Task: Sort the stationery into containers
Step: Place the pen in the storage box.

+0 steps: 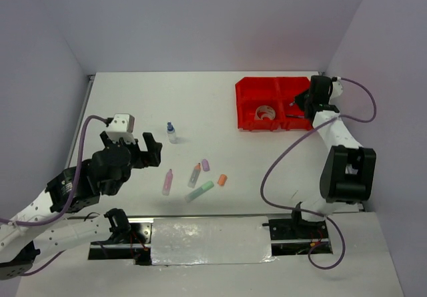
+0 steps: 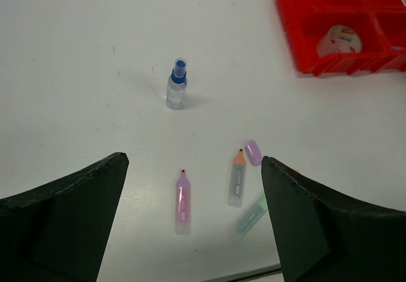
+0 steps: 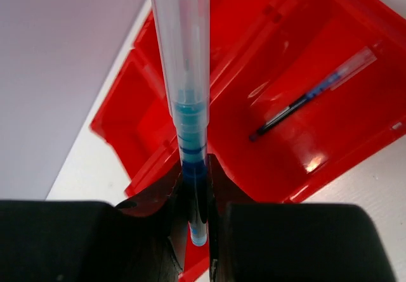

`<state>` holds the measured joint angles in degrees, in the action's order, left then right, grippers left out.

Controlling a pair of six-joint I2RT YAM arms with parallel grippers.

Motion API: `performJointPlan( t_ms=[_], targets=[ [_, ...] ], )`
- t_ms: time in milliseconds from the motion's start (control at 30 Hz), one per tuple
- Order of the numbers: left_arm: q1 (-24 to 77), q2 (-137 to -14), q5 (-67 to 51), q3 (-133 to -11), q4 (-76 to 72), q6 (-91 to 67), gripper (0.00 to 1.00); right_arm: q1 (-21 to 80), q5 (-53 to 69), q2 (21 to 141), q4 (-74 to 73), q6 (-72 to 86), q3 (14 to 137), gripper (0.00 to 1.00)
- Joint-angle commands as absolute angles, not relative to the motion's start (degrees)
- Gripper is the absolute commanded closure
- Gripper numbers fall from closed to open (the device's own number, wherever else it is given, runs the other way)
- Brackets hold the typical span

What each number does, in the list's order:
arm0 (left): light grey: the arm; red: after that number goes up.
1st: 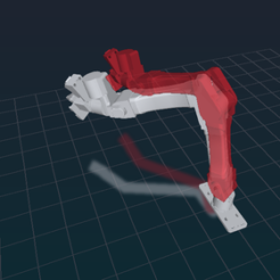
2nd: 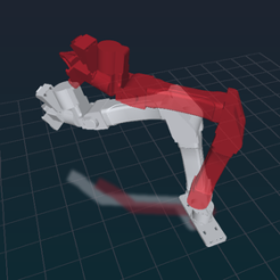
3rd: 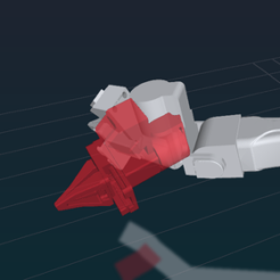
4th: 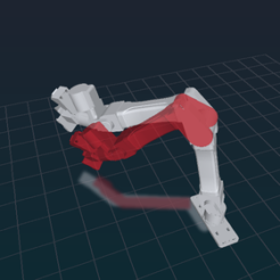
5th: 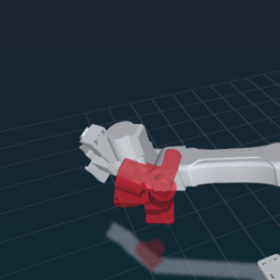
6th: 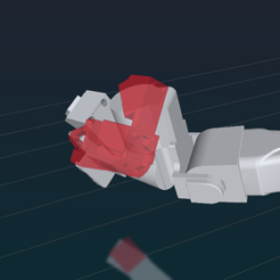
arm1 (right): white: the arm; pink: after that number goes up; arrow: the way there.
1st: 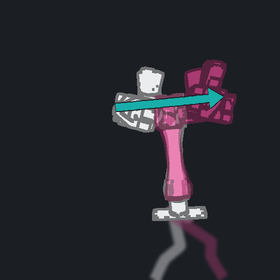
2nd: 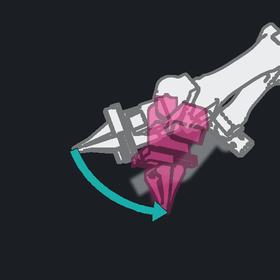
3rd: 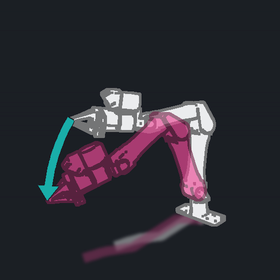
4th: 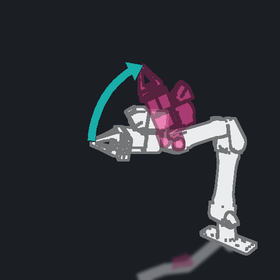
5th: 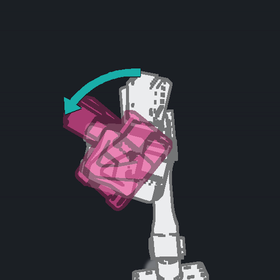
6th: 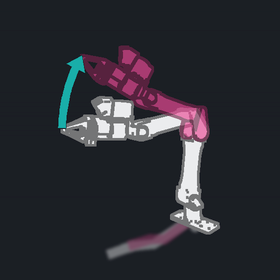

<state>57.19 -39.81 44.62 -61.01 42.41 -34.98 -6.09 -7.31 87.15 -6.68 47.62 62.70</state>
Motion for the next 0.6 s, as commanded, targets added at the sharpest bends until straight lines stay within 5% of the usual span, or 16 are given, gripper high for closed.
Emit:
performJointPlan(
  t_ms=[0, 300, 567],
  targets=[
    [57.3, -36.5, 43.5, -59.0, 44.6, -35.5, 0.01, -6.9, -11.5, 92.6, -11.8, 50.4, 69.3, 0.97],
    [57.4, -32.8, 42.5, -56.1, 45.4, -37.2, 0.01, -8.1, -9.6, 97.7, -10.4, 55.5, 68.3, 0.97],
    [57.4, -31.3, 40.9, -55.6, 44.6, -36.3, 0.01, -8.3, -9.7, 98.9, -11.1, 54.3, 69.3, 0.86]
  ],
)
